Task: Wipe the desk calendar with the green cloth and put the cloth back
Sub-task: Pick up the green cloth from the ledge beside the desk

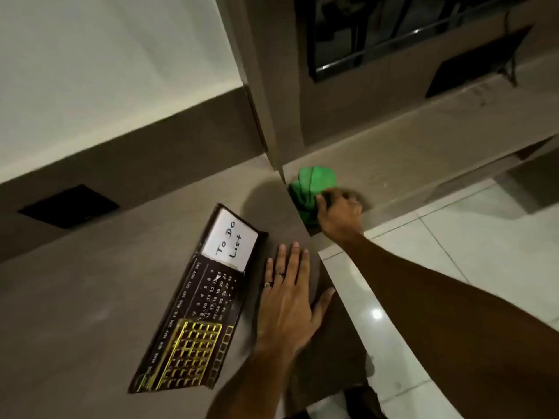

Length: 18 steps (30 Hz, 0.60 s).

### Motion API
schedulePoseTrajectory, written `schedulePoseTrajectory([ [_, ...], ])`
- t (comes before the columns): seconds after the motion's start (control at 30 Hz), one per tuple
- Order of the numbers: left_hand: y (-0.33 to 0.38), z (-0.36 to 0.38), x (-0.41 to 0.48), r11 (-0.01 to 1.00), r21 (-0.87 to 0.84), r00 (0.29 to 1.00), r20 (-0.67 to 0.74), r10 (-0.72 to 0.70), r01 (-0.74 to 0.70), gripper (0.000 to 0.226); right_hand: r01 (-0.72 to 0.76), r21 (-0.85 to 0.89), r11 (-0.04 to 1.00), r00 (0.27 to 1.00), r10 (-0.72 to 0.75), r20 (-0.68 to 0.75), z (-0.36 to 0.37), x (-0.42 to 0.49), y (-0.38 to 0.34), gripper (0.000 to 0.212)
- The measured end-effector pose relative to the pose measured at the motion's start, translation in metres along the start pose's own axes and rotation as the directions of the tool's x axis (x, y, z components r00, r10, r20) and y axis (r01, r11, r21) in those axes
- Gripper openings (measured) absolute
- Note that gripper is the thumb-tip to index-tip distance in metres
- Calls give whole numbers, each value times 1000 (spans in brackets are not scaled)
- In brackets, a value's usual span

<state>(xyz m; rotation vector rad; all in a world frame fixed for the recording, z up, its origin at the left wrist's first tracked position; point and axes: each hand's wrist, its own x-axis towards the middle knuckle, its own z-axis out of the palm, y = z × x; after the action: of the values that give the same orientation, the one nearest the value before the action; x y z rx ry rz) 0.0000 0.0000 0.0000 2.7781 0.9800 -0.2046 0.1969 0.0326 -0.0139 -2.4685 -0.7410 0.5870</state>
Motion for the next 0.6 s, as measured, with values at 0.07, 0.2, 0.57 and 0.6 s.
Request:
schedulePoseTrajectory([
  [0.07,-3,9,3,999,-31,1000,-18,-22,21,83,-26,44,999,995,30,-97,6,14,0,43],
  [0.2,-5,20,3,1000,2,997,-71,18,-18,82,-119,301,946,985,151,-85,10,29,-7,57],
  [0.57,-6,14,3,1000,-20,1000,10,10,-9,81,-496,569,656,862,452,230,6,35,-6,74],
  [0.6,-6,13,4,1000,-23,1000,15,7,-7,81,-469,556,687,880,418,225,5,33,-7,72],
])
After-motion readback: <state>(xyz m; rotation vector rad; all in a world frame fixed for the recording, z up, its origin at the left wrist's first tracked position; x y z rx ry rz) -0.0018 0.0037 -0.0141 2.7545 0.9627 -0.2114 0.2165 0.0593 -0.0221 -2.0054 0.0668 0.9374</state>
